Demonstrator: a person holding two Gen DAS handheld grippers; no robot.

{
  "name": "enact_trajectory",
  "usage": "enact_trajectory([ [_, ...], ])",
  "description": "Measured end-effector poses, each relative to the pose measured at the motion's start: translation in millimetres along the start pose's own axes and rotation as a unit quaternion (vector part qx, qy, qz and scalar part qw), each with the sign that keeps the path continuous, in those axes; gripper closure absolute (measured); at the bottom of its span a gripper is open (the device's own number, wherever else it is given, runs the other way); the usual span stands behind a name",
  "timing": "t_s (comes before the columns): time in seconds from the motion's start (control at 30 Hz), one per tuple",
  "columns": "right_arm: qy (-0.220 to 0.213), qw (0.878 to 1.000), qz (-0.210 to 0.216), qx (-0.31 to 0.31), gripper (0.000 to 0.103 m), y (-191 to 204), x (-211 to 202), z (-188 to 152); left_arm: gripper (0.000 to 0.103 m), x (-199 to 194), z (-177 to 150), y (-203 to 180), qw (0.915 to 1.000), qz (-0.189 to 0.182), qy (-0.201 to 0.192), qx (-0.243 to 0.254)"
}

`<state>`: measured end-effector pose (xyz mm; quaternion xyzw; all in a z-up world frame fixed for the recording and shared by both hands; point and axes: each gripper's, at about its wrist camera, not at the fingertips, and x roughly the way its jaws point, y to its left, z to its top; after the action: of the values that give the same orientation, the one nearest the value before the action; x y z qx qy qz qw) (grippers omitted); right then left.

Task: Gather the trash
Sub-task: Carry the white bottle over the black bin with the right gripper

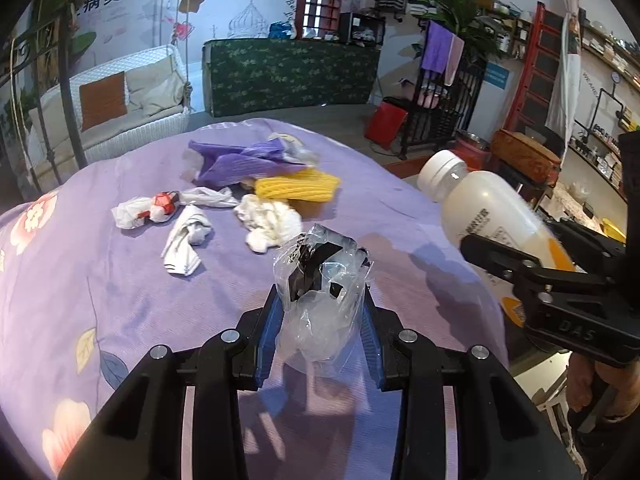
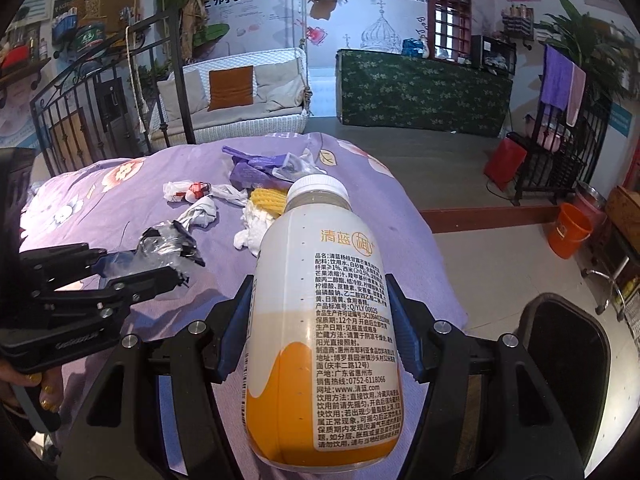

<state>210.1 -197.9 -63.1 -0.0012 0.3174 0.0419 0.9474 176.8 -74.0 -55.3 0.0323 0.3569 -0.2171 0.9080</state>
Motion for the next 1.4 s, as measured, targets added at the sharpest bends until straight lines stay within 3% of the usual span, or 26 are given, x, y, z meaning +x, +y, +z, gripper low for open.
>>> enact_trajectory([
  [0.33, -0.008, 0.999, -0.037, 0.037, 0.041, -42.4, -33.9, -20.7, 0.067, -10.2, -3.5, -53.4, 0.9981, -0.051, -0.017, 0.029],
  [0.7, 0.009, 0.987, -0.117, 0.11, 0.041, -119.9, -57.9, -47.5, 0.067, 1.6, -3.9, -116.0, 0.9898, -0.12, -0.009, 0.076],
  [0.83, 0.036, 0.982, -0.135, 0.126, 0.041, -152.9, -53.5, -59.3, 0.067, 15.7, -4.7, -130.0, 0.9859, -0.144, 0.01, 0.086],
  [0.93, 0.084, 0.973, -0.15, 0.153, 0.041, -184.7, -38.2, -70.9, 0.067, 21.8, -4.9, -139.3, 0.9838, -0.154, 0.018, 0.09],
  [1.17, 0.185, 0.939, -0.141, 0.254, 0.041, -252.4, 8.9, -104.5, 0.067, 34.3, -8.4, -156.2, 0.98, -0.165, 0.037, 0.104],
  [1.4, 0.27, 0.915, -0.163, 0.251, 0.041, -276.2, 51.8, -116.2, 0.067, 37.9, -11.9, -166.0, 0.9783, -0.169, 0.046, 0.111],
])
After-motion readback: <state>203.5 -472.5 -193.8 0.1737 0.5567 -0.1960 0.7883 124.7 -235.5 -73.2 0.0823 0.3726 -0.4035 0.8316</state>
